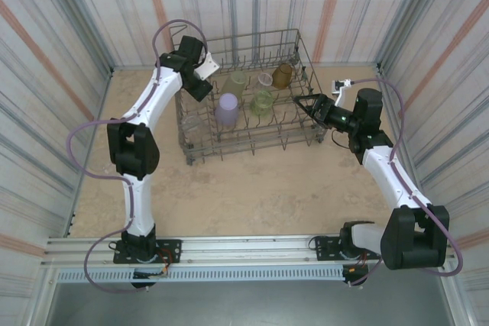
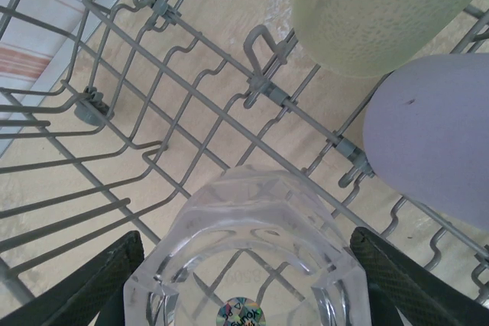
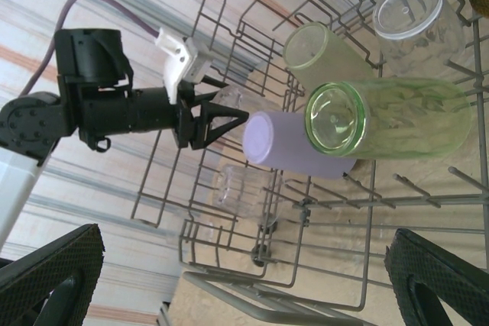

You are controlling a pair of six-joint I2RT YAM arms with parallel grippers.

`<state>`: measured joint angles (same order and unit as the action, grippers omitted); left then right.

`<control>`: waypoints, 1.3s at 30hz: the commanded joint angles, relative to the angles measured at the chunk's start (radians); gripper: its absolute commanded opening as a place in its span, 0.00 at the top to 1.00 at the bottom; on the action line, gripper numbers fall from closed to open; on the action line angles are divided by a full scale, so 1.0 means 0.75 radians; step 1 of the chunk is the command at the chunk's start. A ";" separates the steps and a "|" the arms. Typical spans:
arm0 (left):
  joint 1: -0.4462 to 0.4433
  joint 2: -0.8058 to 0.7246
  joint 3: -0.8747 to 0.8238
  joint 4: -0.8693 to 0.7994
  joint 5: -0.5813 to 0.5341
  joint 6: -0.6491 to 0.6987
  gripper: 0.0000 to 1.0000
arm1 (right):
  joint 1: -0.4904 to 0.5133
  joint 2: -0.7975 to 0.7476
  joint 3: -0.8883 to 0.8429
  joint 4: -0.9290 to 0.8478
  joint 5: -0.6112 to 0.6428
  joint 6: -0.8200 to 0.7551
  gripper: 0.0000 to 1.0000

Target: Load the cups into the dish rack

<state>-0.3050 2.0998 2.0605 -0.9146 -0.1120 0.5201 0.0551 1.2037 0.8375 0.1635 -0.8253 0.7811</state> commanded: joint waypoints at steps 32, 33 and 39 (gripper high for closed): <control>0.010 0.030 -0.025 -0.116 -0.127 -0.170 0.48 | 0.005 -0.021 -0.003 0.032 0.033 0.030 0.01; 0.014 0.033 -0.026 -0.120 -0.130 -0.176 0.43 | 0.008 -0.022 -0.001 0.032 0.035 0.031 0.01; 0.016 0.015 -0.044 -0.104 -0.211 -0.184 0.12 | 0.007 -0.028 0.004 0.025 0.037 0.034 0.01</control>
<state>-0.3340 2.1220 2.0266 -0.9680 -0.1932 0.4099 0.0547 1.2037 0.8375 0.1642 -0.8074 0.7849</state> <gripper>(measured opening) 0.851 0.988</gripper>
